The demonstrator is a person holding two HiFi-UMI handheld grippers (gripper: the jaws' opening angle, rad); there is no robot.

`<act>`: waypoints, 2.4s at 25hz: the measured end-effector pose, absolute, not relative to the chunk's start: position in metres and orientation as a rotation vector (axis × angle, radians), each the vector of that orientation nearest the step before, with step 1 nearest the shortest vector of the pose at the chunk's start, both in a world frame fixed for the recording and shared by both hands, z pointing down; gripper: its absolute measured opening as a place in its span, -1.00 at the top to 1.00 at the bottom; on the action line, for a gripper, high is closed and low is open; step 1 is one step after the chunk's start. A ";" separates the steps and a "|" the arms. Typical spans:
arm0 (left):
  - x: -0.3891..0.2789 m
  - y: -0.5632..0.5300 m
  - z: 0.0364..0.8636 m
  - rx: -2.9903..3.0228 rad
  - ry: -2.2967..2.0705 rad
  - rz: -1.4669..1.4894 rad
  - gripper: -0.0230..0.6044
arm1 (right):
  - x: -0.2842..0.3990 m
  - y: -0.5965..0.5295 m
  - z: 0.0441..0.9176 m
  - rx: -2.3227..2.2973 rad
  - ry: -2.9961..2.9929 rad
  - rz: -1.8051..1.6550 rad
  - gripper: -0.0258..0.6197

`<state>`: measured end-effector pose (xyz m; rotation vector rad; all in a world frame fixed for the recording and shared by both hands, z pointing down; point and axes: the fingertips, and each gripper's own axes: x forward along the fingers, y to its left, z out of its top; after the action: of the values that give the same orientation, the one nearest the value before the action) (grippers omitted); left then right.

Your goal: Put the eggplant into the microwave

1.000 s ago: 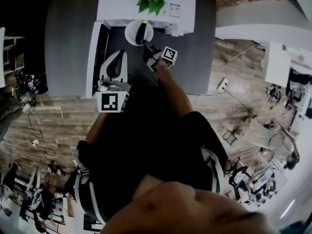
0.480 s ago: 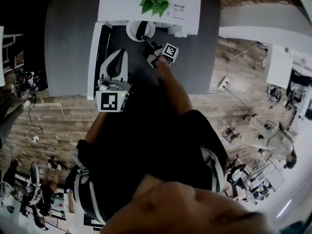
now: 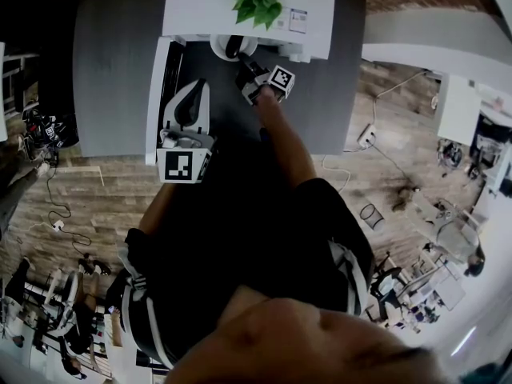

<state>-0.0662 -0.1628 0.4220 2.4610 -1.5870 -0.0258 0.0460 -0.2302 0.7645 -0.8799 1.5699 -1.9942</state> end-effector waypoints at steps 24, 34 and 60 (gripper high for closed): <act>-0.076 -0.181 0.436 2.415 -1.588 -0.018 0.81 | 0.037 -0.267 0.765 -0.904 1.529 -1.996 0.80; -0.080 -0.179 0.441 2.404 -1.588 0.001 0.81 | 0.036 -0.273 0.766 -0.897 1.487 -2.007 0.79; -0.080 -0.171 0.427 2.439 -1.582 -0.058 0.81 | 0.058 -0.261 0.752 -1.054 1.584 -1.943 0.53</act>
<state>-0.0796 -0.1715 0.4266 2.4395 -1.5817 -0.0584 0.0582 -0.2607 0.7524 -1.0540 1.5842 -1.9432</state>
